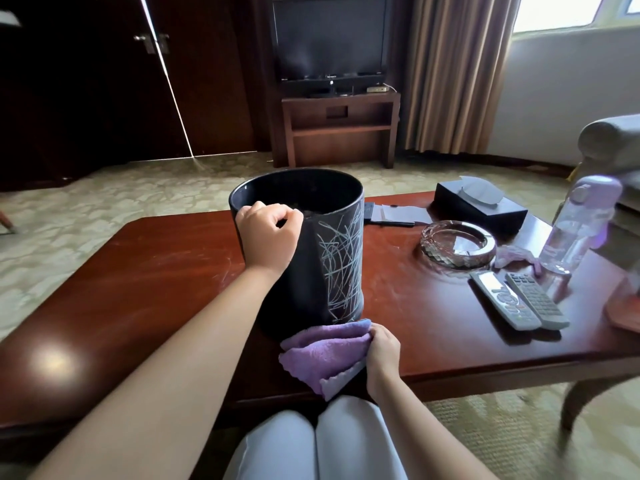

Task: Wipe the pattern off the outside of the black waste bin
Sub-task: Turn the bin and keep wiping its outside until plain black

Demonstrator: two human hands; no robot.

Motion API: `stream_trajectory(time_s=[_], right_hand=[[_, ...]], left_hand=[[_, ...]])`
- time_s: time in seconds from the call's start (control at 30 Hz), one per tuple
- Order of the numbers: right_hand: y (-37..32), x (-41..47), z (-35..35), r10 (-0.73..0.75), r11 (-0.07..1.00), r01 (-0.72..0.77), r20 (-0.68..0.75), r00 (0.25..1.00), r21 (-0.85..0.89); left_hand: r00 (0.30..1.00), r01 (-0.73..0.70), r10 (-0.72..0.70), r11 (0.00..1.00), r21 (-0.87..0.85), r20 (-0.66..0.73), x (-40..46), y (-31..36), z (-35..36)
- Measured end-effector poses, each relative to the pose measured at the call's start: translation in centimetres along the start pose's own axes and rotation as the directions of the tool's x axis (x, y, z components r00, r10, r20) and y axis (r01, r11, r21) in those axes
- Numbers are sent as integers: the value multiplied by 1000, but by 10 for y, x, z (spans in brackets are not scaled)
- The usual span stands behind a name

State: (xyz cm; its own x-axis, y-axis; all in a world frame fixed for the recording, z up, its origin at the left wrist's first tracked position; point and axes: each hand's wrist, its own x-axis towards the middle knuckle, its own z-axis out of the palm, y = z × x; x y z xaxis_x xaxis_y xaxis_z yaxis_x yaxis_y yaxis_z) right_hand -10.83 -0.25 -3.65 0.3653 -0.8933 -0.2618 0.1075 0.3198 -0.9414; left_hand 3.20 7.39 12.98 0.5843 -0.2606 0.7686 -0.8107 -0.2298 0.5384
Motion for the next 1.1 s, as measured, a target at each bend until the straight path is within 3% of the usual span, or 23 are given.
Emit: stream_trajectory(time_s=[0.33, 0.53, 0.63, 0.77, 0.87, 1.0, 1.1], right_hand=[[12, -10, 7, -33, 995, 28, -42, 999, -94], [10, -8, 15, -59, 983, 26, -180, 982, -183], [11, -7, 21, -135, 925, 59, -178, 975, -375], [17, -12, 27, -271, 785, 206, -25, 962, -585], [16, -10, 27, -273, 753, 212, -2, 962, -623], [3, 7, 28, -256, 772, 150, -86, 963, -617], [-7, 15, 27, -271, 687, 165, -39, 962, -708]], left_hand=[[992, -124, 124, 987, 104, 8, 3, 1, 2], [978, -193, 204, 966, 171, -47, 2, -4, 7], [979, -188, 198, 969, 158, -50, 1, -5, 7], [975, -197, 209, 971, 138, -76, 1, -6, 9], [970, -209, 224, 967, 147, -96, 0, -7, 11], [969, -215, 229, 966, 141, -91, 1, -9, 12], [968, -219, 233, 966, 141, -96, 1, -9, 12]])
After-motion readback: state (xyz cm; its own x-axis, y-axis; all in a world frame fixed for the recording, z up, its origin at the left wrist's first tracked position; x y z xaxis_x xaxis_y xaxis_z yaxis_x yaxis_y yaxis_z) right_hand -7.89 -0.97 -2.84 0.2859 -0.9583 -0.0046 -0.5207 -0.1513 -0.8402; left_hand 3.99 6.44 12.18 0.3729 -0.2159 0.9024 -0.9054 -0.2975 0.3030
